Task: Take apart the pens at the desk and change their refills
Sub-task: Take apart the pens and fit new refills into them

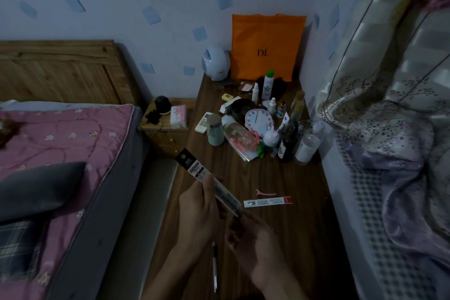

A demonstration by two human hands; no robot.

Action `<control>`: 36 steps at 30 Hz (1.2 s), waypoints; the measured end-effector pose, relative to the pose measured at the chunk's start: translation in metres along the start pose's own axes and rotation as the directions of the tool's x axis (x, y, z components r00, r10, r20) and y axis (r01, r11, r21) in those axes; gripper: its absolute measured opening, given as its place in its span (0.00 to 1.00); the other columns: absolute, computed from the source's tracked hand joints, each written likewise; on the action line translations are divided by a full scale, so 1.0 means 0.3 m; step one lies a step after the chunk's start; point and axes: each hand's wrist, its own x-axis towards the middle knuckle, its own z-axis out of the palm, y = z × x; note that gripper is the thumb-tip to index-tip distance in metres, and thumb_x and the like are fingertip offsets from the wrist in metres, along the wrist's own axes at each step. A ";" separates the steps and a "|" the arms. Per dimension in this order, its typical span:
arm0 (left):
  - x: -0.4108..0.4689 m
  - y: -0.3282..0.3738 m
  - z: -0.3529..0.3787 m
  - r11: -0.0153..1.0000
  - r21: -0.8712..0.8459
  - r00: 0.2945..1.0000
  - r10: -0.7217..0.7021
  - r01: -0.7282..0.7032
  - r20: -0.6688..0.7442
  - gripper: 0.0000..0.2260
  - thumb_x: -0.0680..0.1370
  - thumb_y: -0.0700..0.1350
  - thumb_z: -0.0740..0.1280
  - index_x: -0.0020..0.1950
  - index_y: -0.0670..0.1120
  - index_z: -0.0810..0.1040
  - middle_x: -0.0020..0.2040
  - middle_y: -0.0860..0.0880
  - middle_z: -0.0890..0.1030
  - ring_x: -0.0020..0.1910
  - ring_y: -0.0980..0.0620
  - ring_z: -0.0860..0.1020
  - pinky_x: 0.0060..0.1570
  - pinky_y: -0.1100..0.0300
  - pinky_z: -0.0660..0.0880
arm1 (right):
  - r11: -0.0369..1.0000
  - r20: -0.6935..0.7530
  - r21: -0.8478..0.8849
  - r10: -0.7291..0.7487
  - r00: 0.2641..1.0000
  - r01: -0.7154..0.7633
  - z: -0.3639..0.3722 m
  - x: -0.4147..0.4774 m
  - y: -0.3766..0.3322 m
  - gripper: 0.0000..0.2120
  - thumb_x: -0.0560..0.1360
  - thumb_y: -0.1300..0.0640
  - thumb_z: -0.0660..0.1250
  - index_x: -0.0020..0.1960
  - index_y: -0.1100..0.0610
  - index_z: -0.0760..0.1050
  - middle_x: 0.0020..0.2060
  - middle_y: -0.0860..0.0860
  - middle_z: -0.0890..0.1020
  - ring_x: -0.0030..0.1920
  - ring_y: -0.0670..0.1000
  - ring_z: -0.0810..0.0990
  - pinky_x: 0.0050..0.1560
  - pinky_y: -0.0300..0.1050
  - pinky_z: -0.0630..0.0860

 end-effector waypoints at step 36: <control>-0.018 -0.036 0.001 0.997 -0.006 0.978 -0.078 0.081 0.191 0.20 0.78 0.57 0.58 0.44 0.44 0.81 0.35 0.44 0.83 0.27 0.51 0.80 0.26 0.62 0.77 | 0.918 -0.119 -0.357 -0.226 0.967 0.171 -0.030 -0.049 -0.047 0.11 0.72 0.67 0.68 0.38 0.54 0.85 0.35 0.55 0.83 0.33 0.50 0.79 0.27 0.41 0.73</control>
